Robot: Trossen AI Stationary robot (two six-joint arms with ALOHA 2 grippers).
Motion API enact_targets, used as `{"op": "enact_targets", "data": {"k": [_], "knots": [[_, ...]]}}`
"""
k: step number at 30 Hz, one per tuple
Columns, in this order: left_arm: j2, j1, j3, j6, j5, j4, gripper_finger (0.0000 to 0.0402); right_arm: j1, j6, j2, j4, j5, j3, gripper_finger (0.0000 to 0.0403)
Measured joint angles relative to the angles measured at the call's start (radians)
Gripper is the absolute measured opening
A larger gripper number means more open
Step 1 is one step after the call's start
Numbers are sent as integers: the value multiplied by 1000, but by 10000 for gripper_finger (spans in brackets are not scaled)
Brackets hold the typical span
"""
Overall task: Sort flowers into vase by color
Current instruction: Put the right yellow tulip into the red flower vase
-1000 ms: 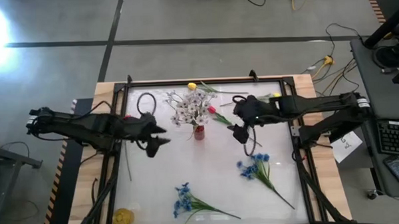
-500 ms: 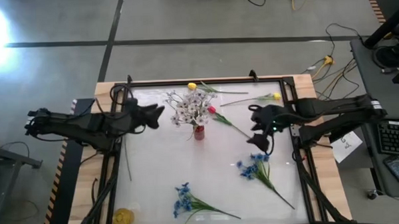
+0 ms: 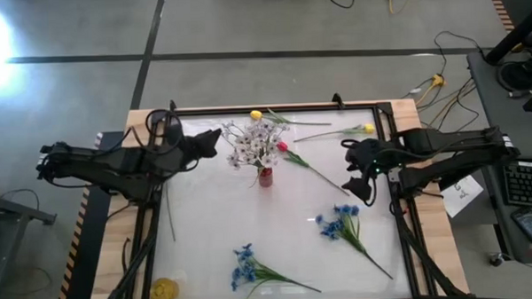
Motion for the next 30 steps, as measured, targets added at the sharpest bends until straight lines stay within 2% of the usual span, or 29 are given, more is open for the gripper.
{"op": "enact_targets", "data": {"k": [7, 12, 15, 23, 27, 30], "knots": [[39, 0, 58, -88, -9, -23, 232, 28, -290, -14, 12, 1, 0, 325], [148, 0, 65, -104, 22, -31, 232, 62, -382, -36, 14, -1, 0, 325], [196, 0, 66, -183, 34, -114, 228, 64, -411, -47, 14, 0, 0, 325], [333, 2, 139, -641, 356, -673, 223, 64, -505, -49, 14, 2, 0, 325], [406, 2, 200, -755, 510, -916, 223, 64, -514, -49, 14, 16, 0, 325], [448, 2, 230, -770, 637, -1007, 223, 64, -514, -49, 14, 27, 0, 325]]}}
